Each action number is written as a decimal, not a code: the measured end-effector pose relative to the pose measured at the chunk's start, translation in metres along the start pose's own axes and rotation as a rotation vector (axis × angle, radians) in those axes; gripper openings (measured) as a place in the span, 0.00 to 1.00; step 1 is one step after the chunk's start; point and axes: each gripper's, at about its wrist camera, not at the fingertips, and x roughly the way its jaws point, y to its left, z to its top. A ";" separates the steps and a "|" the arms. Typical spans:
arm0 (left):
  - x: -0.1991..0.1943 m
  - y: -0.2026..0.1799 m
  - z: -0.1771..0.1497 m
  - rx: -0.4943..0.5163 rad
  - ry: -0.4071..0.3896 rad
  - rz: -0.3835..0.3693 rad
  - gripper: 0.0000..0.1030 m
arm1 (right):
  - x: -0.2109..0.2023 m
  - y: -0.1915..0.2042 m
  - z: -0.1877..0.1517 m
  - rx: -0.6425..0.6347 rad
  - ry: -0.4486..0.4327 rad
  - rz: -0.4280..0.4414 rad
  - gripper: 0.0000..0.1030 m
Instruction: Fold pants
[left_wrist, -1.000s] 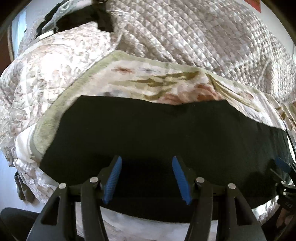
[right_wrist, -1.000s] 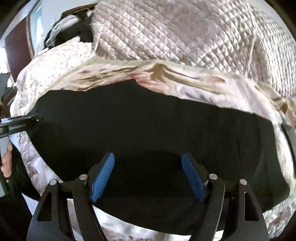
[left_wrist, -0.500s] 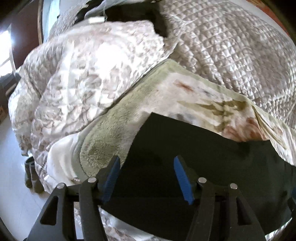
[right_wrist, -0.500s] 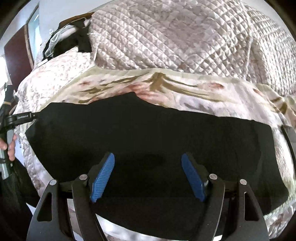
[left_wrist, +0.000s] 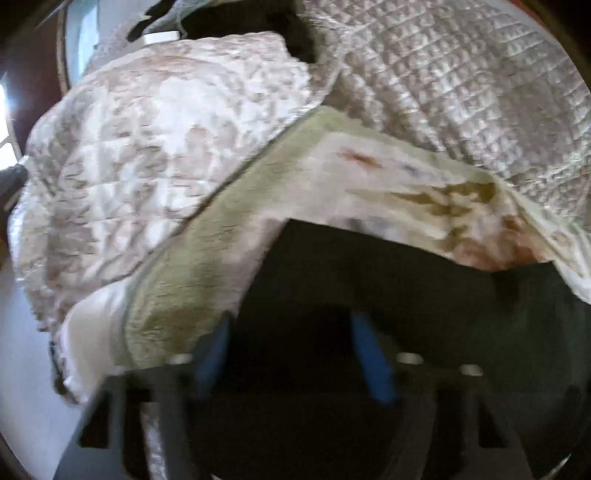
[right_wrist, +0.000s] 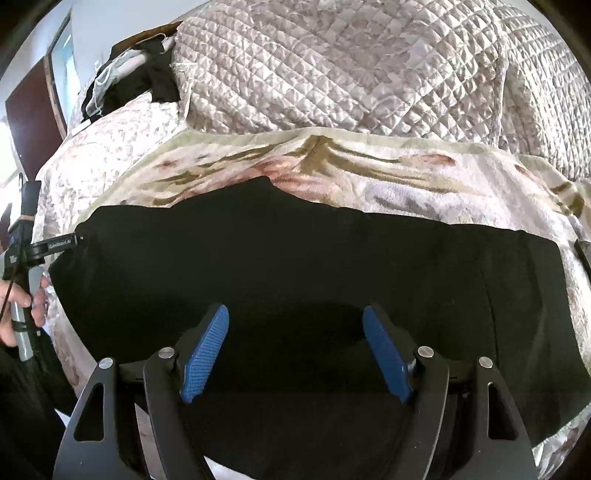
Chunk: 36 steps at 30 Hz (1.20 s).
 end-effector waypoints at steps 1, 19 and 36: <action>-0.001 -0.005 0.000 0.019 -0.001 -0.016 0.35 | -0.001 0.000 0.000 0.007 -0.004 0.005 0.73; -0.070 -0.109 0.021 0.019 0.021 -0.510 0.07 | -0.040 -0.028 0.008 0.153 -0.122 0.041 0.73; -0.074 -0.227 -0.016 0.158 0.178 -0.804 0.41 | -0.046 -0.069 -0.005 0.307 -0.081 0.090 0.73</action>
